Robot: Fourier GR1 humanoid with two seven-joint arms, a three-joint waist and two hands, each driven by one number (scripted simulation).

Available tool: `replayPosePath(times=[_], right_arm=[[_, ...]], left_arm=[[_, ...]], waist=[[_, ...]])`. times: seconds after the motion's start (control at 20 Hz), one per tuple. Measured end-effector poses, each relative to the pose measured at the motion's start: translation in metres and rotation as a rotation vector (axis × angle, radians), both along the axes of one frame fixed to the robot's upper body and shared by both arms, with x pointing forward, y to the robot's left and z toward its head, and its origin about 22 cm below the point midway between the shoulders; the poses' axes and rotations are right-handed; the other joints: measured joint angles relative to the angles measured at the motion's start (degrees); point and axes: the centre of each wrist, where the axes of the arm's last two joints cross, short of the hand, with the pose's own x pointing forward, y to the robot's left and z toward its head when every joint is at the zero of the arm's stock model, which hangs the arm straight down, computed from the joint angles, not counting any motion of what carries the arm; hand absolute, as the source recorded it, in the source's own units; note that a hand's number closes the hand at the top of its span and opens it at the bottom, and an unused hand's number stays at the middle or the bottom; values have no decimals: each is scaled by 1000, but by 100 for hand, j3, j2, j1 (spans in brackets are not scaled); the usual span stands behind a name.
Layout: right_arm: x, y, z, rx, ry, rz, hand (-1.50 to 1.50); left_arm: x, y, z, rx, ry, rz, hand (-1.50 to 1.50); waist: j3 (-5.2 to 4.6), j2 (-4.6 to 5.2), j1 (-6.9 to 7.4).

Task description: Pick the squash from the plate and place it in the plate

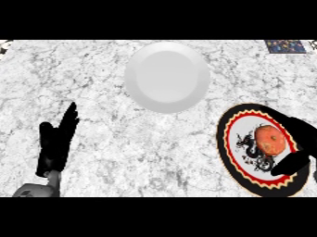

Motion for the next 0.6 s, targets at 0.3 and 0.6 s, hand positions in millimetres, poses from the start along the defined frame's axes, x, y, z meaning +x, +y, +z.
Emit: replayPosePath(times=[0.3,0.6], right_arm=[[3,-7,-11,-31,-66,41,150],[13,7,-11,-73,-131,56,150]], left_arm=[[0,-5,-1,-6,-3,3,0],[-4,0,-4,-1,-4,5,0]], waist=[[-10,-7,3],[-17,-12,3]])
